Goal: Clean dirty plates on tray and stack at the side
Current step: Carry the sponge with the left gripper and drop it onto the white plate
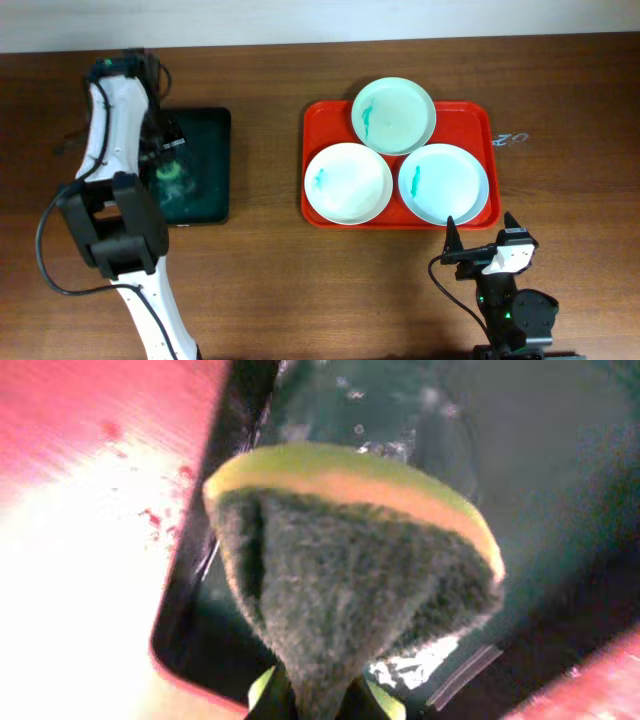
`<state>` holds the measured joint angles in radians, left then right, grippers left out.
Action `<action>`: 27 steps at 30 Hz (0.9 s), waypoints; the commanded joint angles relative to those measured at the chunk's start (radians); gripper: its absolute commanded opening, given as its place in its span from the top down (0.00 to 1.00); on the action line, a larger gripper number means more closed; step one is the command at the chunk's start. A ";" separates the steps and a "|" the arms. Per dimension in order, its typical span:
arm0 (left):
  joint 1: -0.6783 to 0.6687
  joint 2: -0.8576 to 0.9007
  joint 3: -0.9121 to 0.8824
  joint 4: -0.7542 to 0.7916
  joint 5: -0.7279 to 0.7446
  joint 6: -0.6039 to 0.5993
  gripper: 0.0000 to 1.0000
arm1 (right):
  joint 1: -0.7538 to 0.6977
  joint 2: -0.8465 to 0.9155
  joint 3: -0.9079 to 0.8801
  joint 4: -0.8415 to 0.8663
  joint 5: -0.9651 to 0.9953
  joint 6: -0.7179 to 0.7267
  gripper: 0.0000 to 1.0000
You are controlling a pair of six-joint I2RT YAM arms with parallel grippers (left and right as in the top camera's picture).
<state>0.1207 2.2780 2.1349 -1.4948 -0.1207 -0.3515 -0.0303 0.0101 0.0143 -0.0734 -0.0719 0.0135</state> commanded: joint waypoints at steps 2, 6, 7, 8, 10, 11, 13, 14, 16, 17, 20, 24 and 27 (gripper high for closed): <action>0.000 -0.009 0.213 -0.111 0.081 0.008 1.00 | -0.005 -0.006 -0.009 0.000 0.005 -0.006 0.02; -0.004 0.007 0.022 0.005 0.082 0.008 1.00 | -0.005 -0.006 -0.009 0.000 0.005 -0.006 0.02; -0.010 0.007 -0.081 0.077 0.084 0.008 1.00 | -0.005 -0.006 -0.009 0.000 0.005 -0.006 0.02; -0.010 0.007 -0.136 0.106 0.086 0.008 1.00 | -0.005 -0.006 -0.009 0.000 0.005 -0.006 0.02; -0.006 0.004 -0.151 0.094 0.128 0.010 1.00 | -0.005 -0.006 -0.009 0.000 0.005 -0.006 0.02; -0.005 -0.004 -0.111 0.058 0.153 0.028 1.00 | -0.005 -0.006 -0.009 0.000 0.005 -0.006 0.02; -0.008 -0.031 0.024 -0.045 0.201 0.065 1.00 | -0.005 -0.006 -0.009 0.000 0.005 -0.006 0.02; -0.017 -0.062 0.111 -0.101 0.240 0.065 1.00 | -0.005 -0.006 -0.009 0.000 0.005 -0.006 0.02; -0.063 -0.134 0.175 -0.130 0.336 0.066 1.00 | -0.005 -0.006 -0.009 0.000 0.005 -0.006 0.02; -0.116 -0.173 0.175 -0.131 0.368 0.066 1.00 | -0.005 -0.006 -0.009 0.000 0.005 -0.006 0.02; -0.311 -0.178 0.148 -0.127 0.368 0.058 1.00 | -0.005 -0.006 -0.009 0.000 0.005 -0.006 0.02; -0.547 -0.161 -0.015 0.085 0.356 -0.072 1.00 | -0.005 -0.006 -0.009 0.000 0.005 -0.006 0.02; -0.704 -0.161 -0.238 0.400 0.210 -0.232 1.00 | -0.005 -0.006 -0.009 0.000 0.005 -0.006 0.02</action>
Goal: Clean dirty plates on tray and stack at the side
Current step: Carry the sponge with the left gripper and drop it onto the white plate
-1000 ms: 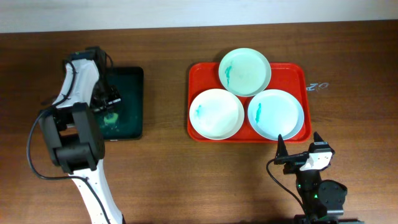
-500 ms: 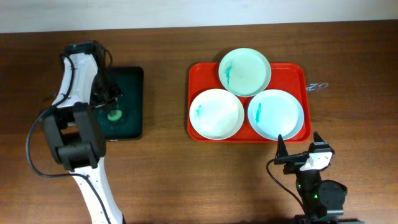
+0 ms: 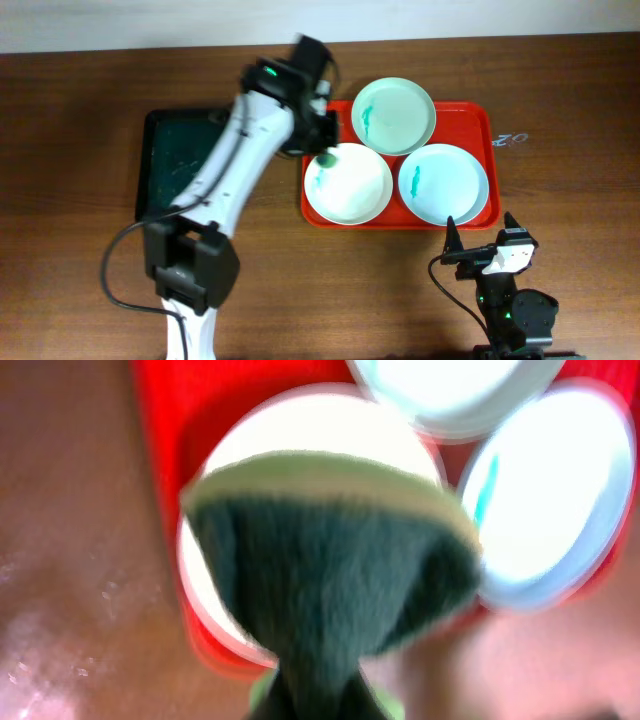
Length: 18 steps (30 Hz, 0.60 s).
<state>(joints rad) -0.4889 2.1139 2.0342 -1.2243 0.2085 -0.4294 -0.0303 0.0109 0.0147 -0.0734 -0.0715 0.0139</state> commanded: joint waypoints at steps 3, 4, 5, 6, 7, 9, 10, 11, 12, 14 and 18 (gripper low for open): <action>-0.146 0.003 -0.276 0.300 -0.240 -0.248 1.00 | -0.005 -0.007 -0.009 0.000 0.005 -0.006 0.02; -0.147 0.005 -0.317 0.349 -0.239 -0.282 1.00 | -0.005 -0.007 -0.009 0.000 0.004 -0.006 0.02; -0.147 0.005 -0.350 0.385 -0.240 -0.298 1.00 | -0.005 -0.007 -0.009 0.000 0.005 -0.006 0.02; -0.147 0.011 -0.381 0.427 -0.239 -0.326 1.00 | -0.005 -0.007 -0.009 0.000 0.005 -0.006 0.02; -0.148 0.014 -0.407 0.462 -0.227 -0.330 0.94 | -0.005 -0.007 -0.009 0.000 0.004 -0.007 0.02; -0.153 0.014 -0.419 0.480 -0.208 -0.328 0.79 | -0.005 -0.007 -0.009 0.000 0.004 -0.006 0.02; -0.153 0.014 -0.416 0.487 -0.191 -0.299 0.76 | -0.005 -0.007 -0.009 0.000 0.004 -0.007 0.02; -0.152 0.014 -0.407 0.488 -0.155 -0.257 0.69 | -0.005 -0.007 -0.009 0.000 0.004 -0.006 0.02; -0.148 0.011 -0.378 0.483 -0.071 -0.158 0.51 | -0.005 -0.007 -0.009 0.000 0.005 -0.006 0.02; -0.134 -0.006 -0.313 0.422 -0.036 -0.117 0.47 | -0.005 -0.007 -0.009 0.000 0.004 -0.006 0.02; -0.065 -0.096 -0.163 0.248 -0.040 -0.118 0.01 | -0.005 -0.007 -0.009 0.000 0.005 -0.007 0.02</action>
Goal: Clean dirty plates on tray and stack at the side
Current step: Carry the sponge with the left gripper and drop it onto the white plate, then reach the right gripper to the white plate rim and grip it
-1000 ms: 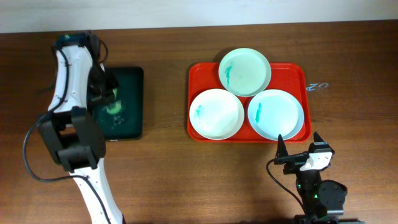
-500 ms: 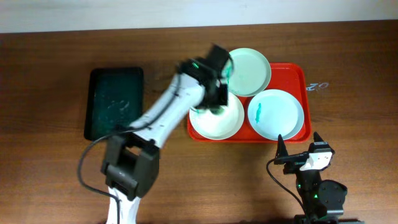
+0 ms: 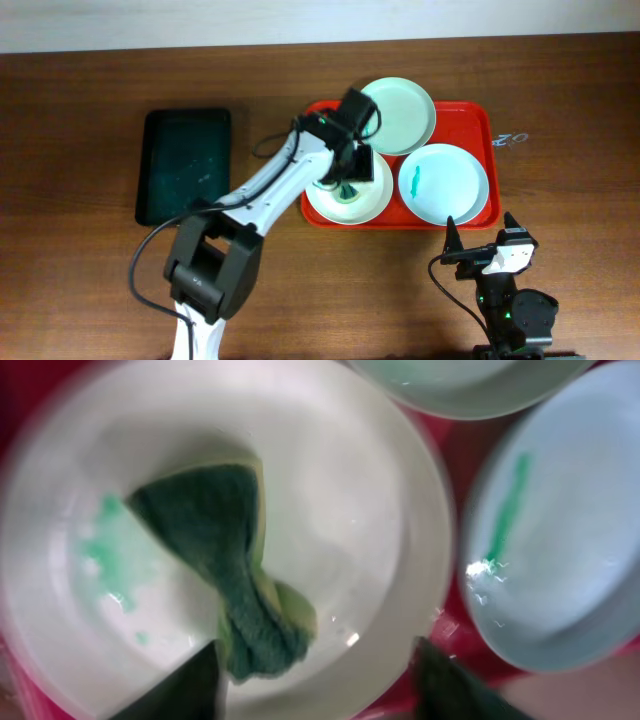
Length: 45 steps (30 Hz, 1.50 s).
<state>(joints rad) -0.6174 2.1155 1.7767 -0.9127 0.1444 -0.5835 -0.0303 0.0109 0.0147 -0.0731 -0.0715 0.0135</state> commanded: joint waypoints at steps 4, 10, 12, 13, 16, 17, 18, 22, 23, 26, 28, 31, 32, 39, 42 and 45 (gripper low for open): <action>0.204 -0.203 0.105 -0.294 -0.086 0.036 0.01 | -0.005 -0.007 -0.009 0.000 0.004 -0.006 0.02; 0.274 -0.202 0.103 -0.507 -0.089 0.036 0.01 | -0.005 -0.007 -0.009 0.000 0.005 -0.006 0.02; 0.274 -0.202 0.103 -0.506 -0.089 0.036 0.01 | -0.005 -0.007 -0.009 0.000 0.004 -0.006 0.02; 0.274 -0.202 0.103 -0.506 -0.089 0.036 0.01 | -0.005 -0.007 -0.009 0.000 0.005 -0.006 0.02; 0.274 -0.202 0.103 -0.506 -0.089 0.036 0.01 | -0.005 -0.007 -0.009 0.000 0.004 -0.006 0.02; 0.274 -0.202 0.103 -0.506 -0.089 0.036 0.01 | -0.005 -0.007 -0.009 0.000 0.004 -0.006 0.02; 0.274 -0.202 0.103 -0.506 -0.089 0.036 0.01 | -0.005 -0.007 -0.009 0.000 0.005 -0.006 0.01; 0.274 -0.202 0.103 -0.506 -0.089 0.036 0.01 | -0.005 -0.007 -0.009 0.000 0.005 -0.006 0.02; 0.274 -0.202 0.103 -0.506 -0.089 0.036 0.01 | -0.005 -0.007 -0.009 0.000 0.004 -0.006 0.02; 0.274 -0.202 0.103 -0.506 -0.089 0.036 0.01 | -0.005 -0.007 -0.009 0.000 0.005 -0.006 0.02; 0.274 -0.202 0.103 -0.506 -0.089 0.036 0.01 | -0.005 -0.007 -0.009 0.000 0.005 -0.006 0.01; 0.274 -0.202 0.103 -0.506 -0.089 0.036 0.01 | -0.004 -0.007 -0.009 0.021 -0.009 -0.001 0.02; 0.274 -0.202 0.103 -0.506 -0.089 0.036 0.01 | -0.003 -0.007 -0.009 0.107 -0.127 0.111 0.02; 0.269 -0.202 0.103 -0.506 -0.089 0.036 0.01 | -0.003 -0.007 -0.009 0.563 -0.494 0.714 0.02; 0.268 -0.202 0.103 -0.506 -0.089 0.036 0.01 | -0.003 -0.007 0.045 0.773 -0.296 0.713 0.02; 0.267 -0.202 0.103 -0.506 -0.089 0.036 0.01 | -0.003 0.065 0.306 0.560 -0.167 0.578 0.02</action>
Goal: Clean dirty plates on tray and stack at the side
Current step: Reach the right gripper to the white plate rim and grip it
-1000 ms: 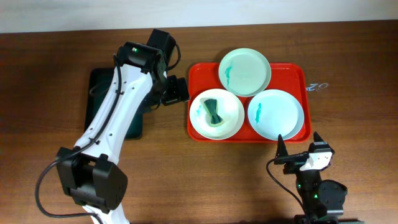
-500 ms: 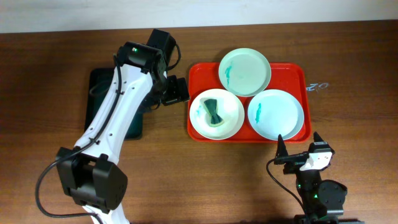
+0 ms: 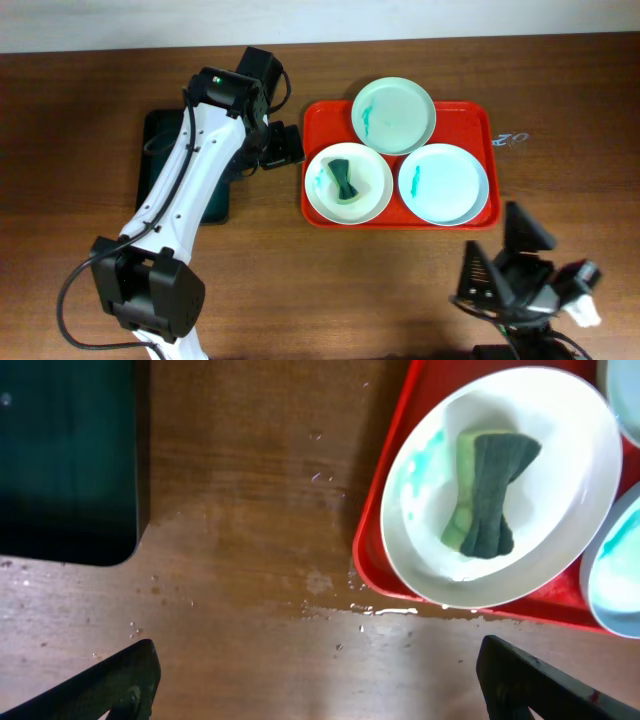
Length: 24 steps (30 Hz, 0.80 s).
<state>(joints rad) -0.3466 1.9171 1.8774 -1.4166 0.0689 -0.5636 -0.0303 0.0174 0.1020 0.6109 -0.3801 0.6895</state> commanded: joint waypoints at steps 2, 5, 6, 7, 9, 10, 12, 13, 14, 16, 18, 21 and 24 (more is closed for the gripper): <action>-0.004 -0.004 0.003 -0.002 -0.013 0.016 0.01 | -0.003 0.224 0.483 -0.442 0.137 -0.274 0.02; -0.004 -0.004 0.003 -0.002 -0.013 0.016 0.01 | -0.003 0.640 0.969 -1.061 0.074 -0.443 0.01; -0.004 -0.004 0.003 -0.002 -0.013 0.016 0.01 | -0.003 0.773 1.099 -1.235 0.074 -0.451 0.02; -0.004 -0.004 0.003 -0.002 -0.013 0.016 0.01 | -0.003 0.893 1.210 -1.390 0.061 -0.451 0.02; -0.004 -0.004 0.003 -0.002 -0.013 0.016 0.01 | -0.003 1.163 1.372 -1.565 -0.069 -0.449 0.02; -0.004 -0.004 0.003 -0.002 -0.013 0.016 0.01 | -0.003 1.253 1.385 -1.564 -0.153 -0.450 0.02; -0.004 -0.004 0.003 -0.002 -0.013 0.016 0.01 | 0.007 1.426 1.385 -1.547 -0.210 -0.475 0.20; -0.004 -0.004 0.003 -0.002 -0.013 0.016 0.01 | 0.029 1.521 1.385 -1.538 -0.183 -0.510 0.59; -0.004 -0.004 0.003 -0.002 -0.013 0.016 0.01 | 0.051 1.585 1.385 -1.535 -0.126 -0.510 0.60; -0.004 -0.004 0.003 -0.002 -0.013 0.016 0.01 | 0.110 1.741 1.385 -1.514 0.037 -0.512 0.60; -0.004 -0.004 0.003 -0.002 -0.013 0.016 0.01 | 0.146 1.842 1.385 -1.459 0.045 -0.594 0.57; -0.004 -0.004 0.003 -0.002 -0.013 0.016 0.01 | 0.169 1.934 1.384 -1.398 0.052 -0.706 0.56; -0.004 -0.004 0.003 -0.002 -0.013 0.016 0.01 | 0.169 2.003 1.384 -1.376 0.052 -0.760 0.55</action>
<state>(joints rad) -0.3492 1.9179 1.8771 -1.4178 0.0628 -0.5636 0.1337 1.9678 1.4792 -0.7750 -0.3477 0.0128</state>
